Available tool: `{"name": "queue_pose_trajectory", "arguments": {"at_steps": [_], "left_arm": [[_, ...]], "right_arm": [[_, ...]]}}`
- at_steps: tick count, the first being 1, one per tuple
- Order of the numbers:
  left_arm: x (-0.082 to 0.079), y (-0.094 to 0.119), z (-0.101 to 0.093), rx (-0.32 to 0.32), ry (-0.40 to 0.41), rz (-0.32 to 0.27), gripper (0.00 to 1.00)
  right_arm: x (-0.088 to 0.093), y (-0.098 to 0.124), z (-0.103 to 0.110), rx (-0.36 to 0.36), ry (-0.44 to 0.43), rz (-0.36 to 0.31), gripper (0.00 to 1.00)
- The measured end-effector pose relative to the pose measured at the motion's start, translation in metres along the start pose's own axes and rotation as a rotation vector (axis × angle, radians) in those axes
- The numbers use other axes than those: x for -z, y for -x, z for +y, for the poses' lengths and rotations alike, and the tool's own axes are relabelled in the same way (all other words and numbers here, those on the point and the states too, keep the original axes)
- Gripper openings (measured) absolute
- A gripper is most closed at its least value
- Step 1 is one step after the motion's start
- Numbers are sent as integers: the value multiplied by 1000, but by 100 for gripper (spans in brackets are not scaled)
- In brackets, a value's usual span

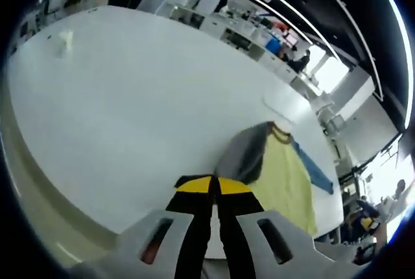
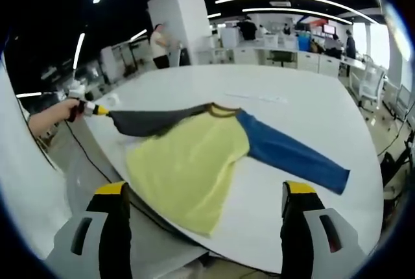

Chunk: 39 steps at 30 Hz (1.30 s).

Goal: Fold the garment on the visible template until the final outline fits inside the template.

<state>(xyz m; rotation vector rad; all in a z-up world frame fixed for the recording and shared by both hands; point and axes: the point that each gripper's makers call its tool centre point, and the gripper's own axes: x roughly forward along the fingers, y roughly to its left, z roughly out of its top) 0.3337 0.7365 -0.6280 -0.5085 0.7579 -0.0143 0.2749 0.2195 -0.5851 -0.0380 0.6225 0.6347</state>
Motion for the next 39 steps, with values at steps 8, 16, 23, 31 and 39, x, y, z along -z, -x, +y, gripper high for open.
{"name": "queue_pose_trajectory", "arguments": {"at_steps": [8,16,23,31,39], "left_arm": [[-10,-3,10,-49,19,-31,0],[-26,-6,17,-79,54,-71,0],[-43,-13,23,-89,39,-81,0],[-50,-19,35,-112,18,-71,0],[-57,-22,43,-142,8,-67,0]], "right_arm": [[0,1,-1,10,-1,4,97],[-5,-4,-1,8,6,8,97],[-5,-7,-1,10,2,14,97],[-5,-10,0,10,-4,16,97],[-4,-11,1,16,-6,24,97]]}}
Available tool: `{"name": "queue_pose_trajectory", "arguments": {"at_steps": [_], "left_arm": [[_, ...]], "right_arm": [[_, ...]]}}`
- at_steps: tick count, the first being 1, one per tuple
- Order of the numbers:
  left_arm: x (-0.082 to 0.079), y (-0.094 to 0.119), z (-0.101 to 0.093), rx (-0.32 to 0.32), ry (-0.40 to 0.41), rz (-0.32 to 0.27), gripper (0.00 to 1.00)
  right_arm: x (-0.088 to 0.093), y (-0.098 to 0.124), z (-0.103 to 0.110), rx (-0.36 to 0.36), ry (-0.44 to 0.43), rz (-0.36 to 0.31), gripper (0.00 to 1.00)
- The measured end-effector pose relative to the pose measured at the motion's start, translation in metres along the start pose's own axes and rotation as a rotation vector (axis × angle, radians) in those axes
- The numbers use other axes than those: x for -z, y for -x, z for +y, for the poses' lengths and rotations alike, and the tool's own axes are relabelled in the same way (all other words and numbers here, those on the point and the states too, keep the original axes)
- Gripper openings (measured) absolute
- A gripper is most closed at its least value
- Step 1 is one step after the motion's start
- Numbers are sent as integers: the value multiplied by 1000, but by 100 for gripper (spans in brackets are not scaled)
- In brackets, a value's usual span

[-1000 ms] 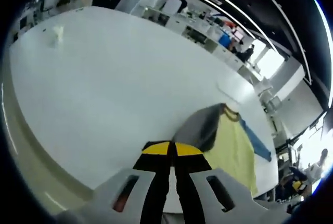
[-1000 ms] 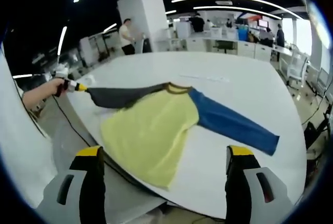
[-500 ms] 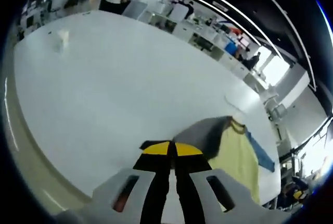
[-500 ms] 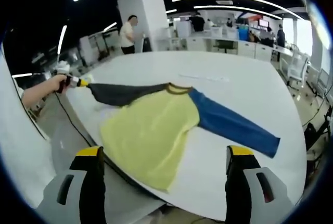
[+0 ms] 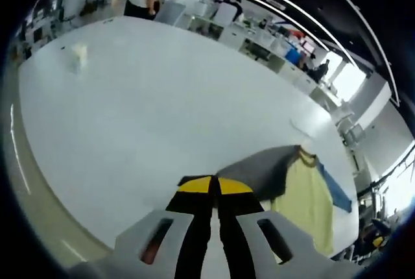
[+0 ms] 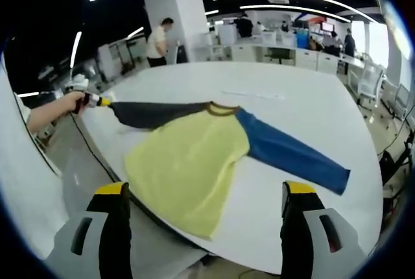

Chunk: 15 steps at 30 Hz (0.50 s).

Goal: Fold the garment on the visible template until the final outline fits inside the template.

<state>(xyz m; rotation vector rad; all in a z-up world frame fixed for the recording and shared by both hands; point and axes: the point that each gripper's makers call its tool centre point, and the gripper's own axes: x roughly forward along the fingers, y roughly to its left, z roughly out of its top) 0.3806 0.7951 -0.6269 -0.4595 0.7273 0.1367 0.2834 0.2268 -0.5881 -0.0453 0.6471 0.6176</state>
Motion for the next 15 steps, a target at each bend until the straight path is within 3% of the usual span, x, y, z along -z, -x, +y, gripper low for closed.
{"name": "queue_pose_trajectory", "arguments": {"at_steps": [6,15], "left_arm": [[-3,-12,6,-20,-7,13,0],[-16,-39,31,-54,-3,23,0]], "right_arm": [[-2,-2,2,4,-1,4,97],[-4,-4,1,15,-4,9,97]]}}
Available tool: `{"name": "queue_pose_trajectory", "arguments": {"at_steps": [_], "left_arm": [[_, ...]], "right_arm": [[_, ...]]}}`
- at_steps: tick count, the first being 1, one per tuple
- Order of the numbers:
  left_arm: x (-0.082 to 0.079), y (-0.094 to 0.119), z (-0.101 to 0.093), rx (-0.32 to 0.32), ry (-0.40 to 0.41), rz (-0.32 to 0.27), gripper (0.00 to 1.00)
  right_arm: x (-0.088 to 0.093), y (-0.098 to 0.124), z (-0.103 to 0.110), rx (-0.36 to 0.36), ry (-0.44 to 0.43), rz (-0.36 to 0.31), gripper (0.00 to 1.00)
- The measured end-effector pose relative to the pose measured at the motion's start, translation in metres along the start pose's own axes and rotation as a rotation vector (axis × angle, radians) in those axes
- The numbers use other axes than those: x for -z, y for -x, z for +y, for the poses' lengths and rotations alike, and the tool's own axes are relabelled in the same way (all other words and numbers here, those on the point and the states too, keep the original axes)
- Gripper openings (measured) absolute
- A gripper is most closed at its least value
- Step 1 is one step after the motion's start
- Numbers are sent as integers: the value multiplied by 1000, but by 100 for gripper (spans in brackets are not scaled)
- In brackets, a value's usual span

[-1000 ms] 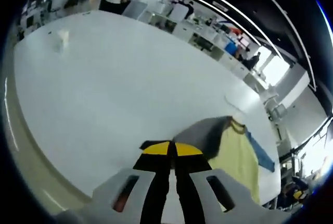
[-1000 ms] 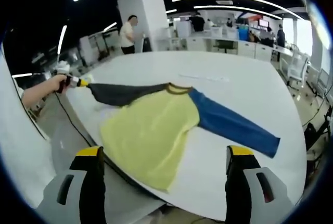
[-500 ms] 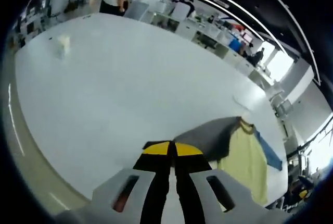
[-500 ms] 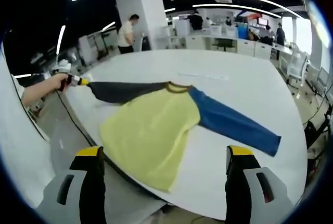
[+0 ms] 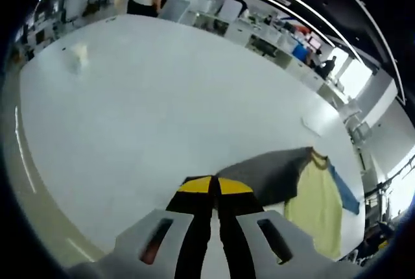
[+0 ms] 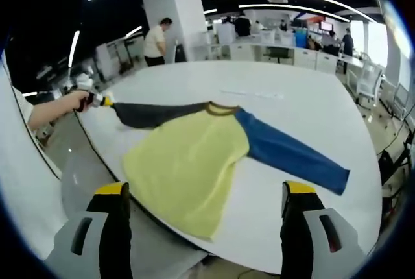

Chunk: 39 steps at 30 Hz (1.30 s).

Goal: Fold the garment on the visible template until the final outline fits inside the template.

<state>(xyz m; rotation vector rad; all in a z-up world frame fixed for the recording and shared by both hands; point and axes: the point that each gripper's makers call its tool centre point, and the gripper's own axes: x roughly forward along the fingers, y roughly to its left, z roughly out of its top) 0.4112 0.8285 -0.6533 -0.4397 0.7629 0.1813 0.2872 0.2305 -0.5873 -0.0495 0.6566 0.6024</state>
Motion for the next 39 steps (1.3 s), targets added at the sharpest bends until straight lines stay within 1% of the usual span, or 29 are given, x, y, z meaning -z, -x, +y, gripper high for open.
{"name": "queue_pose_trajectory", "arguments": {"at_steps": [4,8,10,18,30,39], "left_arm": [[1,-2,1,-19,-1,-2,0],[-1,-13,9,-41,-2,6,0],[0,-14,10,-53,5,9,0],[-6,-22,19,-129,21,-11,0],[-10,-35,22,-171,20,-10,0],[-7,-52,28,-203,20,15,0]], "right_arm": [[0,-3,-1,4,-5,5,97],[0,-6,-2,4,-9,7,97],[-1,-8,-3,4,-8,10,97],[-4,-15,-8,3,-10,18,97],[-4,-23,-13,3,-18,33,97],[-3,-31,-16,3,-27,45,97]]}}
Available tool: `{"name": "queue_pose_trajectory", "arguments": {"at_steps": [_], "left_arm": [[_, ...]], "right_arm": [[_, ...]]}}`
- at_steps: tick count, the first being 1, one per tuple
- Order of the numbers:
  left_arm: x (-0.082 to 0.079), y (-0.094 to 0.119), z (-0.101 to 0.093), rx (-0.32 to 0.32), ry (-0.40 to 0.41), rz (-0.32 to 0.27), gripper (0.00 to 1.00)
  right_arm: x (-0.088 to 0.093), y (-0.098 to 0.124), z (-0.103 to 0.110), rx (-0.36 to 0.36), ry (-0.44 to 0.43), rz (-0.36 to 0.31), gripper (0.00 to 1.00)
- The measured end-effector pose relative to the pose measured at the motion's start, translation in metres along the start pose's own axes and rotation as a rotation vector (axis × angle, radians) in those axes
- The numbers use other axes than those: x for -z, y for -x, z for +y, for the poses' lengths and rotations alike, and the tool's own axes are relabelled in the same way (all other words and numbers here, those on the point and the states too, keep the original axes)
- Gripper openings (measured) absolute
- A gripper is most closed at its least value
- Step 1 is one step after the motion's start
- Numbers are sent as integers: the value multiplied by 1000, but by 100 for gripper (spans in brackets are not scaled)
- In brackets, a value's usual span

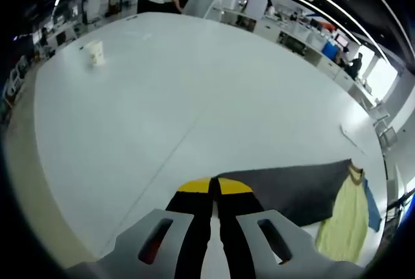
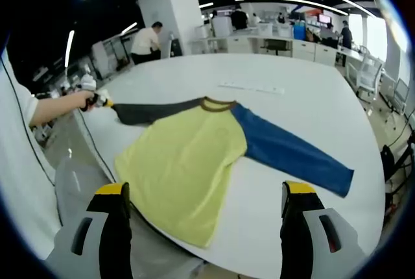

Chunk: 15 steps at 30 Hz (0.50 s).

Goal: Fold the garment on the visible template until the final outline fits inside the template.

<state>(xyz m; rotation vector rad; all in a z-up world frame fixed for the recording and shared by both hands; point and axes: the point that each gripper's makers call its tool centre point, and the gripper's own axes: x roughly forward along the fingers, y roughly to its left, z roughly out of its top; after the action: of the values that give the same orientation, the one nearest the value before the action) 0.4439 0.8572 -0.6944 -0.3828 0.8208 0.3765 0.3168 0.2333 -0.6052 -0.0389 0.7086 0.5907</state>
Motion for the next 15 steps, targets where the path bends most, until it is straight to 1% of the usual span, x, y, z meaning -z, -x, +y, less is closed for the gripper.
{"name": "queue_pose_trajectory", "arguments": {"at_steps": [3,9,12,15], "left_arm": [[0,-7,3,-19,3,8,0],[6,-22,11,-69,-26,41,0],[8,-27,11,-83,-34,53,0],[8,-35,12,-96,-49,62,0]], "right_arm": [[0,-2,-1,-1,-1,4,96],[2,-6,-5,4,-10,11,96],[3,-7,-6,4,-14,17,96],[5,-8,-9,10,-20,22,96]]}}
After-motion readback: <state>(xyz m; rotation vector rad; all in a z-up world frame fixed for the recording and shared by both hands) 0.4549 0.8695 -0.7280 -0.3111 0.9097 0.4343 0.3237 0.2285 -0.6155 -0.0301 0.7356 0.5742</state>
